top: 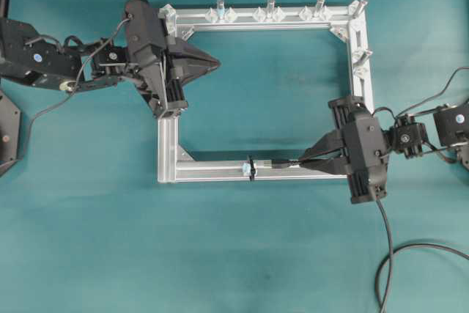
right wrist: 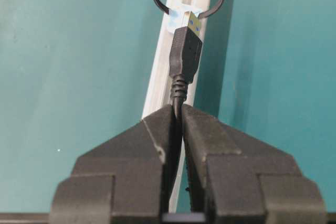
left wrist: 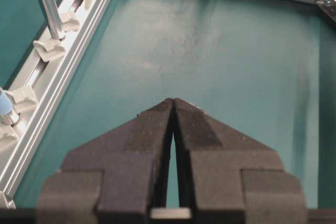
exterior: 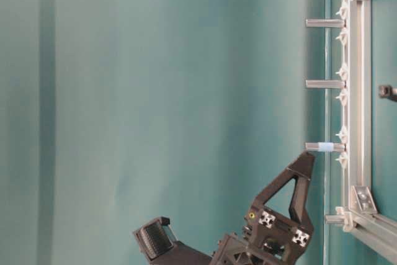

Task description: Insert the wire through the string loop located in the center.

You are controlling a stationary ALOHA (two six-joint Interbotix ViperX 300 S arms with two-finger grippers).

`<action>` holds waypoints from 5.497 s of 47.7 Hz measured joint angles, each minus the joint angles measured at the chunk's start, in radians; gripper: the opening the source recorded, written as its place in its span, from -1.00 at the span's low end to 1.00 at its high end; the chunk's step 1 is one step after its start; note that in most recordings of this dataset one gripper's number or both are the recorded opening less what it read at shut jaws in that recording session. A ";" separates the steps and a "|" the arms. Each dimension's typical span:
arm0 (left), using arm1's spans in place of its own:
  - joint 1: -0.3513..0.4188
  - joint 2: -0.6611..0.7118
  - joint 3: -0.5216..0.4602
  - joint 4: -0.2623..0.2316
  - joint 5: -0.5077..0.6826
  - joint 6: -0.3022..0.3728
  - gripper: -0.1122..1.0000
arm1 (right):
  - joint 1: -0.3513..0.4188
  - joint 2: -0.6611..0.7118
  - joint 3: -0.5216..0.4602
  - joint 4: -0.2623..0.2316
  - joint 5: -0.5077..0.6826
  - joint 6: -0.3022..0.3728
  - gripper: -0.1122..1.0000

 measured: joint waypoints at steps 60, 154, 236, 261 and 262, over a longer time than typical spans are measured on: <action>0.000 0.002 0.000 0.000 0.000 -0.002 -0.80 | 0.000 0.000 0.000 0.000 -0.002 0.002 -0.66; -0.002 -0.123 0.077 0.000 0.028 0.000 -0.80 | -0.017 0.210 -0.219 -0.003 -0.002 -0.009 -0.66; -0.308 -0.138 0.040 0.002 0.267 0.000 -0.79 | -0.017 0.212 -0.219 -0.003 -0.002 -0.017 -0.66; -0.313 -0.098 -0.058 0.002 0.434 0.000 0.69 | -0.017 0.212 -0.219 -0.003 -0.002 -0.020 -0.66; -0.313 -0.098 -0.058 0.002 0.437 0.000 0.69 | -0.017 0.212 -0.219 -0.003 -0.002 -0.018 -0.66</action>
